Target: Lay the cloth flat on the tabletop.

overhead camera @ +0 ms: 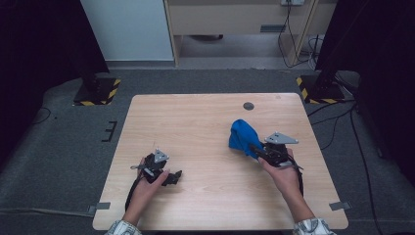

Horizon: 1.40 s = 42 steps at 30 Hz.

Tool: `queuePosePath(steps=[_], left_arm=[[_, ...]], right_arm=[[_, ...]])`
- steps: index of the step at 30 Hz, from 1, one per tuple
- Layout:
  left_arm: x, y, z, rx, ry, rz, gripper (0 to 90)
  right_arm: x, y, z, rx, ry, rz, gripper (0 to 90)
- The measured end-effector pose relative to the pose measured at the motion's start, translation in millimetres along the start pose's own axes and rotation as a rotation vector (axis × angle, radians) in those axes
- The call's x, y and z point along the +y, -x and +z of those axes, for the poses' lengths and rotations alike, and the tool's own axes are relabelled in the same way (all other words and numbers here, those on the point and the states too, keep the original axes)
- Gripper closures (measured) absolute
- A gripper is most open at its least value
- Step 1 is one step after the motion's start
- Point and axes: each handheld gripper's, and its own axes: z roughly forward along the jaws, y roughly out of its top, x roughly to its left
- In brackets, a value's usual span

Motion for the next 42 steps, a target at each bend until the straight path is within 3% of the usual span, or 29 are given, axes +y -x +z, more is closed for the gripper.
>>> queuePosePath(steps=[11, 13, 21, 33, 37, 42], left_arm=[[0.1, -0.2, 0.0, -0.001, -0.001, 0.002, 0.0], [0.1, -0.1, 0.1, -0.001, 0.0, 0.001, 0.0], [0.0, -0.2, 0.1, -0.002, 0.0, 0.001, 0.0], [0.1, 0.1, 0.1, 0.0, 0.0, 0.0, 0.0], [0.2, 0.3, 0.2, 0.001, 0.0, -0.001, 0.0], [1.2, 1.3, 1.2, 0.009, 0.0, -0.008, 0.0]], right_arm=[[16.2, -42.8, 5.5, 0.108, 0.029, -0.042, 71.0], [13.0, -56.8, 15.0, 0.141, -0.002, -0.055, 71.0], [6.0, -83.3, 36.1, 0.185, -0.05, -0.103, 70.6], [-24.4, -77.9, 73.3, 0.131, -0.209, -0.127, 63.8], [-29.0, -76.7, 76.2, 0.1, -0.218, -0.159, 59.8], [-32.4, -78.6, 77.7, 0.106, -0.202, -0.146, 39.5]])
